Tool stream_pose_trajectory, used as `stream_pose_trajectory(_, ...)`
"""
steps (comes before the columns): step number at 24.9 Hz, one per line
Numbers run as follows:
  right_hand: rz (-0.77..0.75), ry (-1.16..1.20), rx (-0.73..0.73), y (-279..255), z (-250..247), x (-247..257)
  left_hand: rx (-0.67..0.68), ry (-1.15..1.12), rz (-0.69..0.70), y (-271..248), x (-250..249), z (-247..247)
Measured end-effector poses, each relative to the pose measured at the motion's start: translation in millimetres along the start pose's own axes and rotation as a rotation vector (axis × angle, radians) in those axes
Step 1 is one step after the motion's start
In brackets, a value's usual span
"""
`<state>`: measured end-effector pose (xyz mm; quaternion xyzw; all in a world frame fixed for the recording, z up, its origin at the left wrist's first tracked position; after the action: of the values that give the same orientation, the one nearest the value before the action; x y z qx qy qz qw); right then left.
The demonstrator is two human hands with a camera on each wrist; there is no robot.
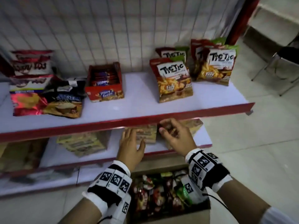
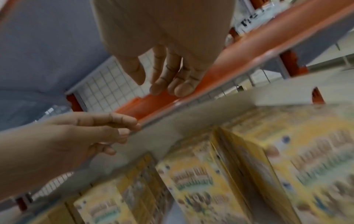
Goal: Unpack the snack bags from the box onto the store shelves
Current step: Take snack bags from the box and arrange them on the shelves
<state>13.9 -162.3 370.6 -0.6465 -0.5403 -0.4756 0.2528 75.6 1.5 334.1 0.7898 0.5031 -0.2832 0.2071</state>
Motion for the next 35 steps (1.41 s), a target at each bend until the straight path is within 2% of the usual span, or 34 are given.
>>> stream_pose_trajectory(7,0.205,-0.157,0.334,-69,111,-219,0.127,-0.098,-0.050,-33,159,155)
stream_pose_trajectory(12,0.202,-0.246,0.547,-106,182,-351,0.210,-0.003,-0.068,-45,249,250)
stream_pose_trajectory(16,0.127,-0.430,0.770,-121,238,-429,0.192,0.116,-0.017,-45,297,292)
stream_pose_trajectory(19,0.080,-0.551,0.924,-125,265,-466,0.162,0.100,0.037,-38,307,293)
stream_pose_trajectory(22,0.015,-0.775,1.025,-129,292,-496,0.176,0.071,0.043,-27,312,288)
stream_pose_trajectory(25,0.037,-0.961,1.147,-143,316,-512,0.257,0.051,-0.043,-23,315,280)
stream_pose_trajectory(27,0.074,-0.972,1.104,-153,324,-512,0.281,0.025,-0.078,-26,317,276)
stream_pose_trajectory(29,0.075,-0.901,0.994,-154,319,-499,0.228,-0.029,-0.078,-32,320,270)
stream_pose_trajectory(31,0.013,-0.804,0.893,-142,299,-471,0.148,-0.121,-0.028,-43,324,263)
stream_pose_trajectory(33,0.038,-0.577,0.784,-127,269,-435,0.086,-0.200,0.024,-58,325,258)
stream_pose_trajectory(35,0.089,-0.243,0.695,-118,244,-399,0.091,-0.260,0.036,-75,323,257)
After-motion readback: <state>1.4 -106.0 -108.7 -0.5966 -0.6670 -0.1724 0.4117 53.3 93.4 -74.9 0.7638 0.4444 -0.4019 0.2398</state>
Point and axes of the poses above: each hand's wrist, its own y-axis towards the middle knuckle, its own z-axis out of the palm, x = y × z, the point moved 4 cm from there along y, towards the middle knuckle, and after that the axes turned 4 degrees about -z, right-handed, at the moved point
